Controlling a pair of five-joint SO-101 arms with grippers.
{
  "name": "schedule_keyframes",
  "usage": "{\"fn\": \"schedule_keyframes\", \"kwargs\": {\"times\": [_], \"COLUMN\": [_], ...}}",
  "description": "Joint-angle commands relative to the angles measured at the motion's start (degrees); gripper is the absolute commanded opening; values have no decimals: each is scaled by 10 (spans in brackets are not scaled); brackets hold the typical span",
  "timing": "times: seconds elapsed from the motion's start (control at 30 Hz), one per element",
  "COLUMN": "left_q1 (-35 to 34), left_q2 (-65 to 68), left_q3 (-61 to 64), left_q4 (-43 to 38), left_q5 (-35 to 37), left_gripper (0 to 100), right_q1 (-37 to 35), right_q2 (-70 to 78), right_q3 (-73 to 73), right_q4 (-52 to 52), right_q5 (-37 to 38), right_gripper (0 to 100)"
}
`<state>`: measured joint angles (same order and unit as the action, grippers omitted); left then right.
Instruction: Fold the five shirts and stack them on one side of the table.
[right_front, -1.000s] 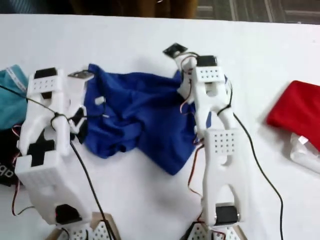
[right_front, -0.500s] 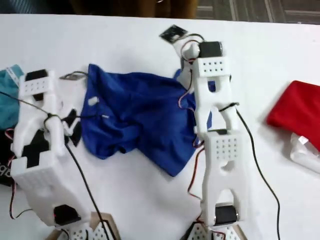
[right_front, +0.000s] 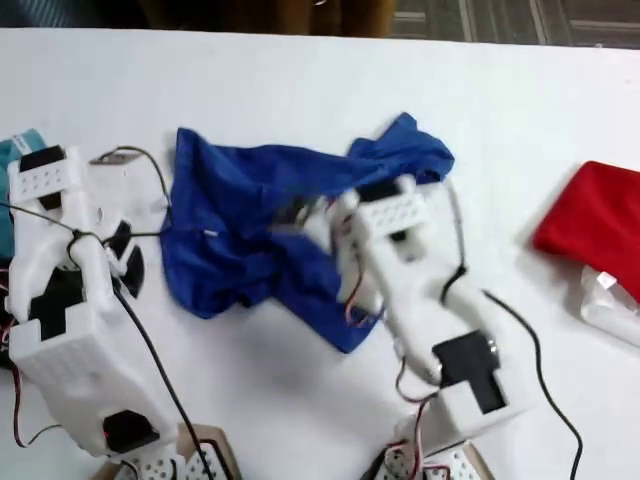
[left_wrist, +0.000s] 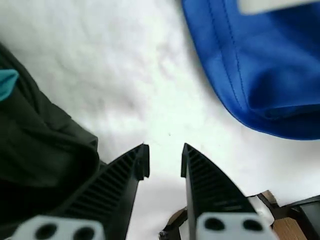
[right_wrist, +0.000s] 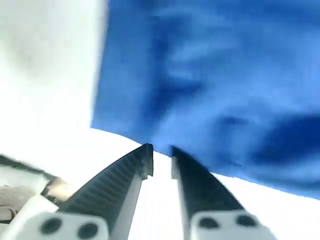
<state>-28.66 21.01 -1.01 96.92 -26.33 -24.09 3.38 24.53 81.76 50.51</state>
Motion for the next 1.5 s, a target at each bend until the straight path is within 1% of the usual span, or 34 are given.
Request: {"fn": "schedule_keyframes", "kwargs": {"times": [0.0,0.07,0.4,0.43,0.47,0.53,0.57,0.6,0.63,0.67,0.97,1.13,1.23,1.47], "left_q1": [-6,-6,-6,-6,-6,-6,-6,-6,-6,-6,-6,-6,-6,-6], "left_q2": [-11,-11,-11,-11,-11,-11,-11,-11,-11,-11,-11,-11,-11,-11], "left_q3": [-1,-1,-1,-1,-1,-1,-1,-1,-1,-1,-1,-1,-1,-1], "left_q4": [5,5,5,5,5,5,5,5,5,5,5,5,5,5], "left_q5": [3,3,3,3,3,3,3,3,3,3,3,3,3,3], "left_gripper": [128,128,128,128,128,128,128,128,128,128,128,128,128,128], "right_q1": [-63,-81,-86,-84,-83,-83,-82,-78,-70,-63,41,69,73,94], "right_q2": [-25,-16,80,90,95,101,102,101,98,97,65,46,37,29], "right_q3": [37,37,37,37,37,28,21,15,6,-7,-217,-339,-407,-576], "right_q4": [-24,-36,-96,-104,-110,-112,-112,-109,-108,-107,-3,63,91,78], "right_q5": [4,2,3,3,3,1,1,1,1,1,2,2,3,1], "right_gripper": [233,264,251,231,188,33,2,43,46,19,19,19,19,19]}}
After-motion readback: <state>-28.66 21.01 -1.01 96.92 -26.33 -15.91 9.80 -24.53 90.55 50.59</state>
